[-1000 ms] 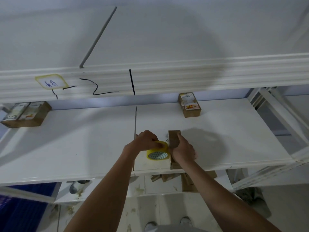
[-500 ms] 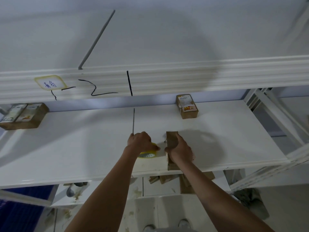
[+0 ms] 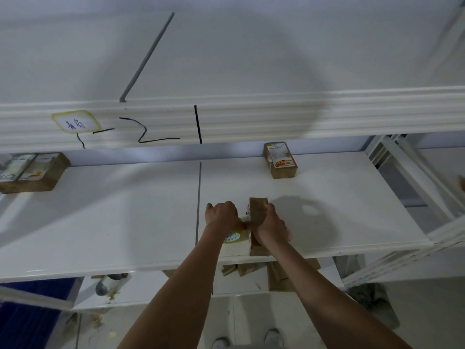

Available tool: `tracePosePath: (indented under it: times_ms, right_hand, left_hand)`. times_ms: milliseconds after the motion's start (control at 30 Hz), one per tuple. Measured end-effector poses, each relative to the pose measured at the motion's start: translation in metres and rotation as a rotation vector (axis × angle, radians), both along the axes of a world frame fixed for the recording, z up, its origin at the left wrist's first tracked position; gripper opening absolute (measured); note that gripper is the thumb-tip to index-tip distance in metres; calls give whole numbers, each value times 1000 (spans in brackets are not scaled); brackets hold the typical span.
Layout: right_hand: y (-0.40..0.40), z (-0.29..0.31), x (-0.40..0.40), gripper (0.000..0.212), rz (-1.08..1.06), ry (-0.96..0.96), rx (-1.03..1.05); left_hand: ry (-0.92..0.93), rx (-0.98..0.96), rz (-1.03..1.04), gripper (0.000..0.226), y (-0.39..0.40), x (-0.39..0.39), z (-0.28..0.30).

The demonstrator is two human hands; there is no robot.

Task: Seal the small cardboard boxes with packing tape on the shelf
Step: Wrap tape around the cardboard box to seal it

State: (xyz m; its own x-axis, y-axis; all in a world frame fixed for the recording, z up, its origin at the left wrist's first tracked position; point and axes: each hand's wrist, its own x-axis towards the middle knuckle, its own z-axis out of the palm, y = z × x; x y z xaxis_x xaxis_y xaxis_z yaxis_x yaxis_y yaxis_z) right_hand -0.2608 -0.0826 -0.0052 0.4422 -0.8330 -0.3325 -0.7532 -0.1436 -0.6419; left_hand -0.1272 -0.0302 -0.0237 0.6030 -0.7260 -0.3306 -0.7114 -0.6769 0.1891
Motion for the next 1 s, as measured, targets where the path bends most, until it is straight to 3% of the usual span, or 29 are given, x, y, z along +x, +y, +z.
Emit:
tracePosePath:
  times_ms: [200, 400, 500, 600, 767, 1000]
  right_hand:
    - [-6, 4, 1, 73, 1, 22, 7]
    - [-22, 13, -3, 74, -80, -72, 94]
    - [-28, 13, -5, 71, -95, -113, 148]
    - [-29, 11, -6, 68, -72, -143, 179]
    - [-32, 17, -6, 67, -56, -204, 233]
    - [-35, 15, -8, 65, -88, -346, 386]
  left_hand:
    - [8, -18, -18, 51, 4, 1, 4]
    - [377, -68, -8, 60, 21, 35, 6]
    - [463, -121, -1, 54, 29, 42, 12]
    - [424, -154, 26, 49, 30, 49, 13]
    - [160, -52, 26, 57, 35, 56, 9]
    - [260, -4, 109, 62, 34, 58, 6]
